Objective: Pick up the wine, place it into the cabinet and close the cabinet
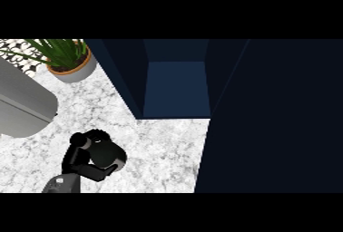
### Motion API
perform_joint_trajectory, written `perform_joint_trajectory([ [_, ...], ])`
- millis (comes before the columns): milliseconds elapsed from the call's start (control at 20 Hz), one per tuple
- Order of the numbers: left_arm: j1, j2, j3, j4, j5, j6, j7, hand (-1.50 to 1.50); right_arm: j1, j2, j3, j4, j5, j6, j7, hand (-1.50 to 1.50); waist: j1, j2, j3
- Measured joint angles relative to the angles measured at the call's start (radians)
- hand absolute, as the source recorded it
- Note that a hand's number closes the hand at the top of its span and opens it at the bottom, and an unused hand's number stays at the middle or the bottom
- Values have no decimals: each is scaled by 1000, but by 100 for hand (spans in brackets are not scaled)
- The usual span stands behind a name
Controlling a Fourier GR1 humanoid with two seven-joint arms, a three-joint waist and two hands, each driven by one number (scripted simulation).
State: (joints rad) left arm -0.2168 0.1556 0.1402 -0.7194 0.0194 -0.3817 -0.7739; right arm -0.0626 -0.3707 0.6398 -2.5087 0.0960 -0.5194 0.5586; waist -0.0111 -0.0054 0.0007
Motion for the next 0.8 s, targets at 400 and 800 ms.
perform_joint_trajectory([
  [400,110,-60,-12,-161,36,51,37,150,33,-31,-8,-2,-4,-7,-45,-150,5,-2,0],
  [800,216,-122,-82,-396,69,36,155,150,101,-56,8,-4,-9,-11,-120,-150,5,-2,0],
])
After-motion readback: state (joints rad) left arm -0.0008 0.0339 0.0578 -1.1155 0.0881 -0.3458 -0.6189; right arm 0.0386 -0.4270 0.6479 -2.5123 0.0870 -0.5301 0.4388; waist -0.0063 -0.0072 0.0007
